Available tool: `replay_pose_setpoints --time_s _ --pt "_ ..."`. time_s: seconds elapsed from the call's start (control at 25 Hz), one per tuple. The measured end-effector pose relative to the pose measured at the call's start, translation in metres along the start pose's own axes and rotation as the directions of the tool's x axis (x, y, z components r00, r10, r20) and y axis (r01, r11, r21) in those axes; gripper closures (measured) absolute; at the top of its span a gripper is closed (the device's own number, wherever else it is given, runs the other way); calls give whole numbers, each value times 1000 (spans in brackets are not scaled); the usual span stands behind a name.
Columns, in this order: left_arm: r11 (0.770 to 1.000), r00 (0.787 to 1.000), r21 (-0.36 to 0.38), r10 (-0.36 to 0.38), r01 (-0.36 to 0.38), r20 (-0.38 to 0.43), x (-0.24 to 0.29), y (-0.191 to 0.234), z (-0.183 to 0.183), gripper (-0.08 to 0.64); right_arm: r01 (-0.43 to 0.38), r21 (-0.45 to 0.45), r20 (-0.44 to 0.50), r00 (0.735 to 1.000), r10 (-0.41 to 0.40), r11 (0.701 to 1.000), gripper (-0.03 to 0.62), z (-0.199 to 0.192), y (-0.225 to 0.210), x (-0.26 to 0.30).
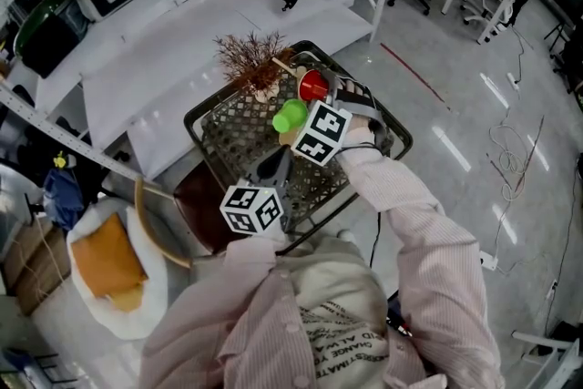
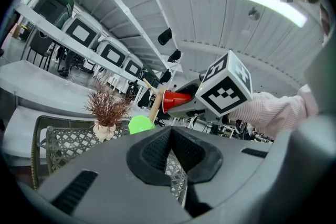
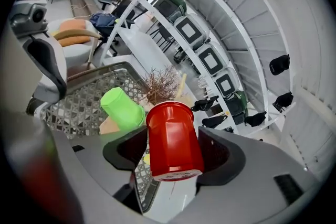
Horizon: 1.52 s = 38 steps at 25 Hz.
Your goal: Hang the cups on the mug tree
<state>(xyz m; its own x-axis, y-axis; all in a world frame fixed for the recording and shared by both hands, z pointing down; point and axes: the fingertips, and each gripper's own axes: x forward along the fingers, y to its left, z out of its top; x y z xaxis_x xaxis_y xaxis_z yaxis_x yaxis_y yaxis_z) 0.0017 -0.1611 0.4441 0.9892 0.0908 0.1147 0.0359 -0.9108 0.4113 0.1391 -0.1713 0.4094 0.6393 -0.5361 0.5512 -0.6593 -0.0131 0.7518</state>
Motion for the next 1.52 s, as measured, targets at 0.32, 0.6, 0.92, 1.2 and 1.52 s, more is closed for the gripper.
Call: replay_pose_setpoints --time_s 0.32,0.6,0.92,1.2,1.52 --pt "1000 1000 -9 4 -4 0 -2 0 -2 561 42 -10 24 999 -42 999 293 1 0 0" --pt "1000 1000 -12 -2 2 -9 -1 -1 -4 561 20 21 60 998 -21 1000 287 5 5 0" --pt "1000 1000 -9 -3 3 -19 -3 0 -8 561 33 77 111 993 -42 996 278 11 6 -9" --pt "1000 999 -6 -21 21 -32 0 -5 -12 561 34 163 186 980 -65 986 278 17 4 -28" --pt "997 996 1 -72 72 -56 11 -16 -18 561 11 307 255 962 -94 952 279 12 -3 -54"
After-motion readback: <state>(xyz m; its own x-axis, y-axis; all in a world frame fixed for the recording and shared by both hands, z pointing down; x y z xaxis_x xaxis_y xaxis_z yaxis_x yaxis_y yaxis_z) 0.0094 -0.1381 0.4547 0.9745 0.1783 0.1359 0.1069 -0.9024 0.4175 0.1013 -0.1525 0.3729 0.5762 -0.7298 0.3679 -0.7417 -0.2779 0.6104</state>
